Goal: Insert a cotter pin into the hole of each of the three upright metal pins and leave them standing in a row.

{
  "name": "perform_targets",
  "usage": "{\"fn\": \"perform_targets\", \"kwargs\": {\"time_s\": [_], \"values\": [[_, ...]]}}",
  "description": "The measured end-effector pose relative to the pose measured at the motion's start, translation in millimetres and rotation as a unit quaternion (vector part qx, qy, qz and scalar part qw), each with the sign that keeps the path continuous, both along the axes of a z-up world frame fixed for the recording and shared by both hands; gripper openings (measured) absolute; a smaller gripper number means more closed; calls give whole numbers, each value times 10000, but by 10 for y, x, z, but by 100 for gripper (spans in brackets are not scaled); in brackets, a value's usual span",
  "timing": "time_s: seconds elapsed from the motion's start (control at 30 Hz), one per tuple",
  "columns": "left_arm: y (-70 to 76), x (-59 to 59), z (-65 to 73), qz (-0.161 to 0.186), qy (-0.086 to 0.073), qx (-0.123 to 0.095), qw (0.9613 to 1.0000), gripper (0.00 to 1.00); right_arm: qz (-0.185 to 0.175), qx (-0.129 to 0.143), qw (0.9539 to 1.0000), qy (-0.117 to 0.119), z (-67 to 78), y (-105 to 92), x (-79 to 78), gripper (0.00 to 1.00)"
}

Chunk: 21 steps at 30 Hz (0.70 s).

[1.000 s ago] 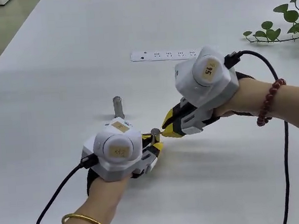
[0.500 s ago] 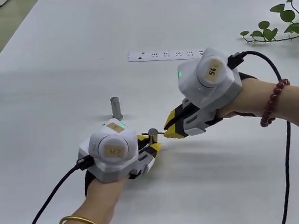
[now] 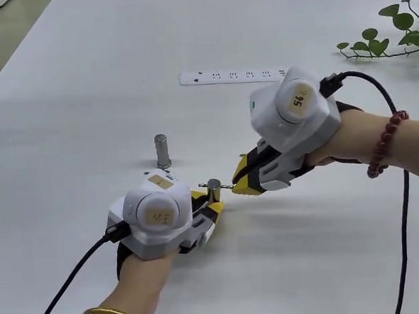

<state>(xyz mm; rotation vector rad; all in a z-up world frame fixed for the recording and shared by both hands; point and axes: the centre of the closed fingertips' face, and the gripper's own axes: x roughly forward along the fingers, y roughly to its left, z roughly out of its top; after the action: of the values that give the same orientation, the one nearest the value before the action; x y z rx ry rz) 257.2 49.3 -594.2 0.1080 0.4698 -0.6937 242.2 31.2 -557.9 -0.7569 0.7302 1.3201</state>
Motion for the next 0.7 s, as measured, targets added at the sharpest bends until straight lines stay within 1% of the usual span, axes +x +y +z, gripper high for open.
{"fn": "perform_targets", "kwargs": {"time_s": [0.23,0.7], "values": [[4,-3,1,114,-34,4,9999,10,37,9,10000,-22,1,41,5,0],[13,-2,-6,310,-27,5,9995,10,156,8,9998,-105,2,134,23,0]]}}
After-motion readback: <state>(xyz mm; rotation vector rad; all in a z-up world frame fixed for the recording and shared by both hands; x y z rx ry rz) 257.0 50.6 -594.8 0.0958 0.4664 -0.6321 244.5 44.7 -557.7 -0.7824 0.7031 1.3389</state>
